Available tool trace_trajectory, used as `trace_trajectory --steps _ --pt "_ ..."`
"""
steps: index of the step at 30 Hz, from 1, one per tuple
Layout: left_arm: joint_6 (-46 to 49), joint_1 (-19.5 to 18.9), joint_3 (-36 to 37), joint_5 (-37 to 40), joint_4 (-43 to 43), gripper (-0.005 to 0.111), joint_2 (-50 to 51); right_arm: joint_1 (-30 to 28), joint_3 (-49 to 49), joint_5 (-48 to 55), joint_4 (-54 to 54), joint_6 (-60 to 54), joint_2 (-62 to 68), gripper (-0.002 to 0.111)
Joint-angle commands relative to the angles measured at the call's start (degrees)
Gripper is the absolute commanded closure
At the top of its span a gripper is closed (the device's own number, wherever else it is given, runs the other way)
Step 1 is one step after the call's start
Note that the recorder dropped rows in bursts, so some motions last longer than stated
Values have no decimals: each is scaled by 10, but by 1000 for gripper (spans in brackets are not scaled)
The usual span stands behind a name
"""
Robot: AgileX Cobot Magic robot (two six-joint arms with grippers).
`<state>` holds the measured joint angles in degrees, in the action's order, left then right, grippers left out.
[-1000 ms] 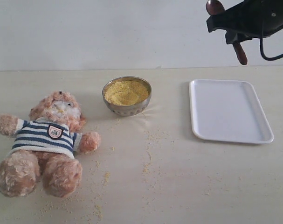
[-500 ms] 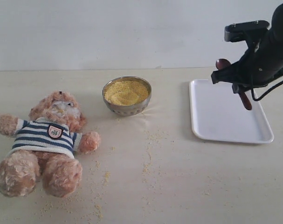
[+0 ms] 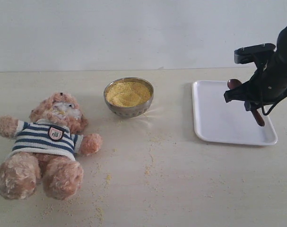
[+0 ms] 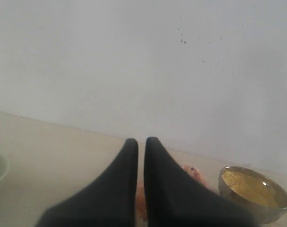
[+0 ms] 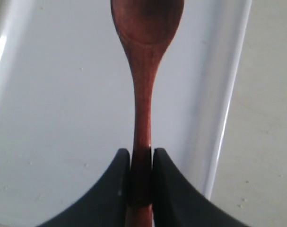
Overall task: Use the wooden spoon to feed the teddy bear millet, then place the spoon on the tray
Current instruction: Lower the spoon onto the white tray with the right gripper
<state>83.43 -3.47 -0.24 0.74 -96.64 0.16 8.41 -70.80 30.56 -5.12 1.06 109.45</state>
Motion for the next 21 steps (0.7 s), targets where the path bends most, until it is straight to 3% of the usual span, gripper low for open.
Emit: trace_trajectory --steps 1,21 --pt "2 1 2 7 2 102 -2 -4 0 -31 1 -4 32 109" --pt "2 1 2 7 2 102 -2 -4 0 -64 7 -1 66 109"
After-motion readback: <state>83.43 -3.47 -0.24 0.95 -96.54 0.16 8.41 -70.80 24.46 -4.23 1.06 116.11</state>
